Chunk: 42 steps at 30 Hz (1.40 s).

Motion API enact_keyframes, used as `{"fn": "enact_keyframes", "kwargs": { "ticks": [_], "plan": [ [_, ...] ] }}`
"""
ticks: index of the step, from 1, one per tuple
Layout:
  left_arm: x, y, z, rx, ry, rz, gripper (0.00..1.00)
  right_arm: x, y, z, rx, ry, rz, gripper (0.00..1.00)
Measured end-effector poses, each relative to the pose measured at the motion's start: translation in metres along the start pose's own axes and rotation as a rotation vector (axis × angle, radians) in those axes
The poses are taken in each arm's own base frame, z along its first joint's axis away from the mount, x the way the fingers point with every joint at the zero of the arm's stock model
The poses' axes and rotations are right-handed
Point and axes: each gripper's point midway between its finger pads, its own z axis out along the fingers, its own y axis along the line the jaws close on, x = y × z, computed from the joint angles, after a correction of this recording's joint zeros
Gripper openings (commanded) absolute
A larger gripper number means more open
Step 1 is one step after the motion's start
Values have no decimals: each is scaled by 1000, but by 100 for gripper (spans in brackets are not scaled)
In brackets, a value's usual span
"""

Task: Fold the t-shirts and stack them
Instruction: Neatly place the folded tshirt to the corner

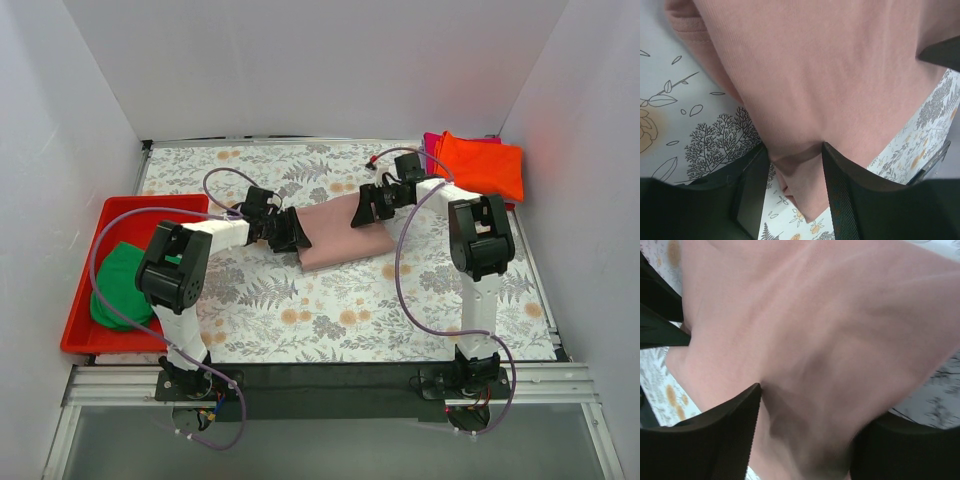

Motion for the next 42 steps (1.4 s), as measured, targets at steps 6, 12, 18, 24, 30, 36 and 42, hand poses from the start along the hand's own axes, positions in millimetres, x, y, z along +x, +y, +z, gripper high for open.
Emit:
{"fn": "enact_keyframes", "kwargs": {
  "ticks": [6, 12, 18, 24, 30, 36, 42],
  "plan": [
    [-1, -1, 1, 7, 4, -5, 45, 13, 2, 12, 21, 41, 34, 2],
    [0, 4, -16, -54, -43, 22, 56, 10, -10, 6, 113, 67, -8, 1],
    [-26, -20, -94, -97, -260, 153, 58, -24, -26, -33, 335, 53, -195, 1],
    [-24, -38, -175, -66, -504, 293, 58, -70, -23, -100, 572, -6, -426, 1],
    [26, 2, -168, -121, -429, 319, 58, -99, -24, -150, 741, -8, -591, 1],
    [25, 3, -168, -121, -432, 352, 58, -133, -23, -191, 845, -45, -690, 1],
    [25, 2, -168, -116, -432, 368, 58, -159, -17, -240, 937, -115, -725, 1]
  ]
}}
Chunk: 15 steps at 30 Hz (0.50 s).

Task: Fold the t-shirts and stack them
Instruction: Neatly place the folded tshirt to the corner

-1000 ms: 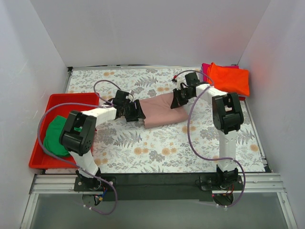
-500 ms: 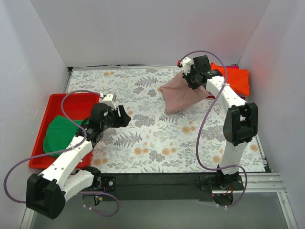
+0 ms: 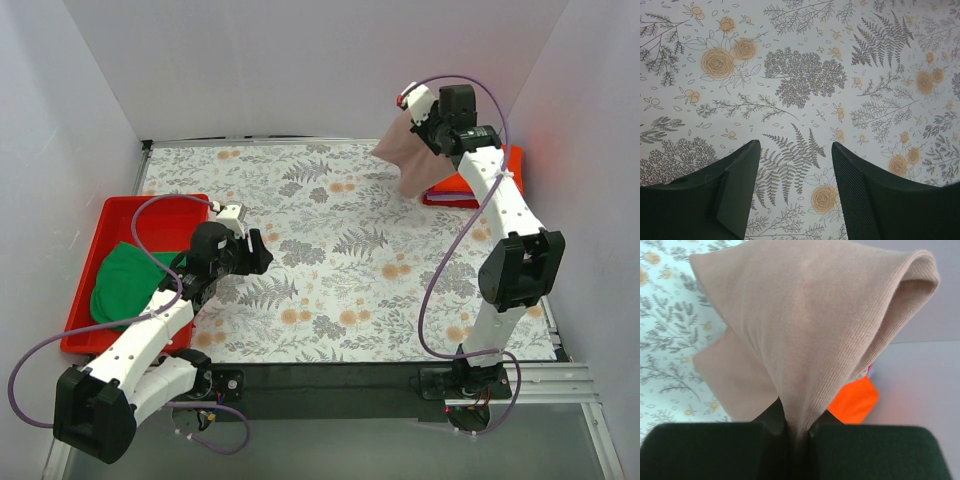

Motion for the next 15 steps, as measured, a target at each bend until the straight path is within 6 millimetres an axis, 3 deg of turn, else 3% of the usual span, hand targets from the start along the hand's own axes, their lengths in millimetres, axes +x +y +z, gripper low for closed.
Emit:
{"fn": "enact_keyframes", "kwargs": {
  "ticks": [6, 15],
  "plan": [
    [0, 0, 0, 0, 0, 3, 58, 2, -46, -19, 83, -27, 34, 1],
    [1, 1, 1, -1, 3, 8, 58, 18, -81, -32, 122, -34, 82, 1]
  ]
}}
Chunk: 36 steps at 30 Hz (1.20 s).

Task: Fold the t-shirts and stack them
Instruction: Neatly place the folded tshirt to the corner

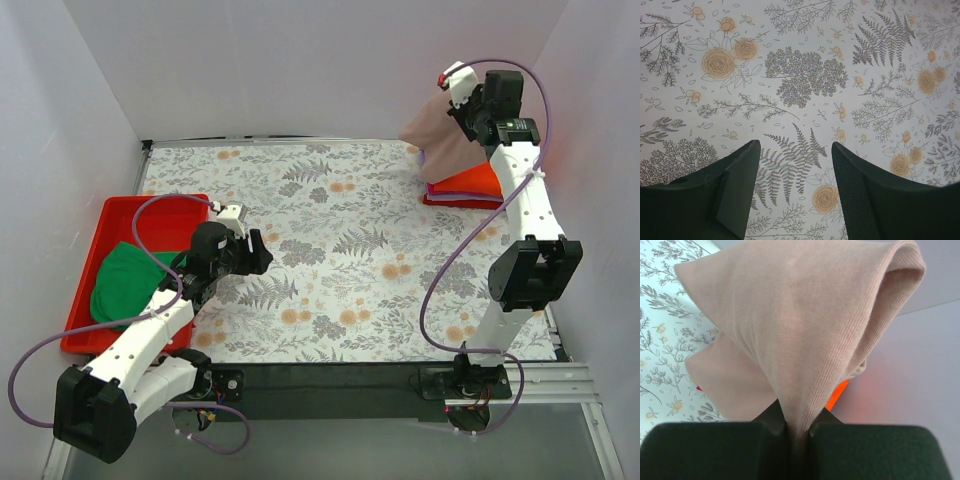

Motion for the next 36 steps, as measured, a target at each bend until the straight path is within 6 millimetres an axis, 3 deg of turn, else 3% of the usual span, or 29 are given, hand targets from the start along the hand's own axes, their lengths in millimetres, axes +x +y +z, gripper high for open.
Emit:
{"fn": "enact_keyframes", "kwargs": {
  "ticks": [7, 15, 18, 19, 20, 21, 22, 23, 29, 33, 36],
  "plan": [
    [4, 2, 3, -5, 16, 0, 58, 23, -26, 5, 8, 8, 64, 1],
    [7, 3, 5, -9, 29, -1, 58, 84, -46, 61, 23, 109, 119, 1],
    [7, 3, 5, -10, 31, -2, 58, 110, -53, 78, 63, 169, 128, 7],
    [7, 3, 5, -10, 31, -2, 58, 118, -56, 83, 84, 188, 129, 14],
    [7, 3, 5, -10, 31, -2, 58, 126, -59, 86, 110, 208, 131, 38],
    [7, 3, 5, -10, 31, -2, 58, 132, -63, 89, 138, 226, 132, 48],
    [7, 3, 5, -10, 31, -2, 58, 139, -66, 92, 169, 246, 131, 76],
    [7, 3, 5, -10, 31, -2, 58, 141, -70, 94, 195, 255, 133, 98],
    [7, 3, 5, -10, 30, -2, 58, 147, -82, 95, 275, 268, 123, 98],
    [1, 0, 1, -1, 4, -10, 59, 136, -70, 84, 220, 220, 142, 98],
    [-10, -6, -9, 16, -46, -25, 63, 116, -49, 62, 119, 143, 165, 98]
  ]
}}
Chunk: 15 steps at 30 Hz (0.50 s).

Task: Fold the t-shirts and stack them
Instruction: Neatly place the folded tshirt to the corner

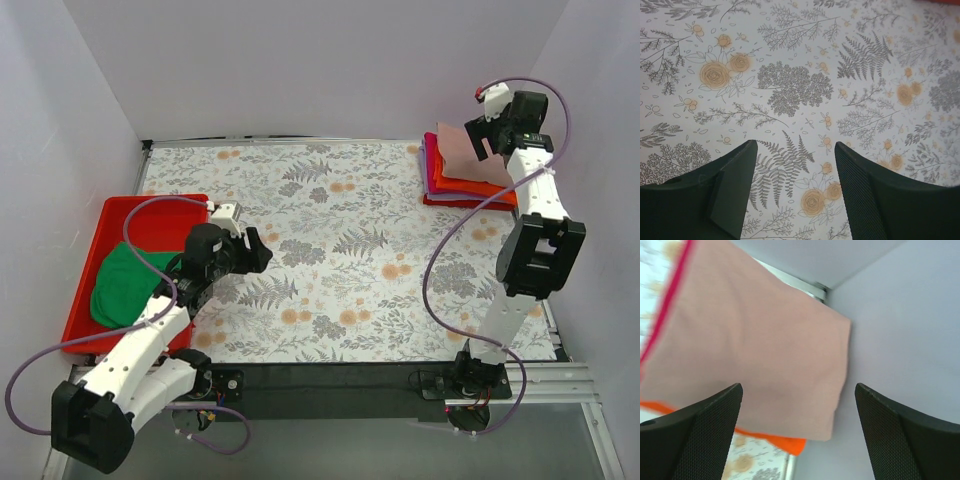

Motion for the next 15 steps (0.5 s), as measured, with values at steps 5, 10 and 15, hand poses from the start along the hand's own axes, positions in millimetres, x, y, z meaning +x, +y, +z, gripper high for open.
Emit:
{"fn": "enact_keyframes", "kwargs": {
  "ticks": [5, 10, 15],
  "plan": [
    [-21, -10, -19, 19, -86, -46, 74, -23, 35, -66, -157, -145, 53, 98],
    [-51, -5, -40, -62, -170, -118, 86, -17, 67, -122, -234, -202, 158, 98],
    [-84, 12, -65, -174, -265, -189, 86, 20, 83, -169, -176, -193, 285, 98]
  ]
}}
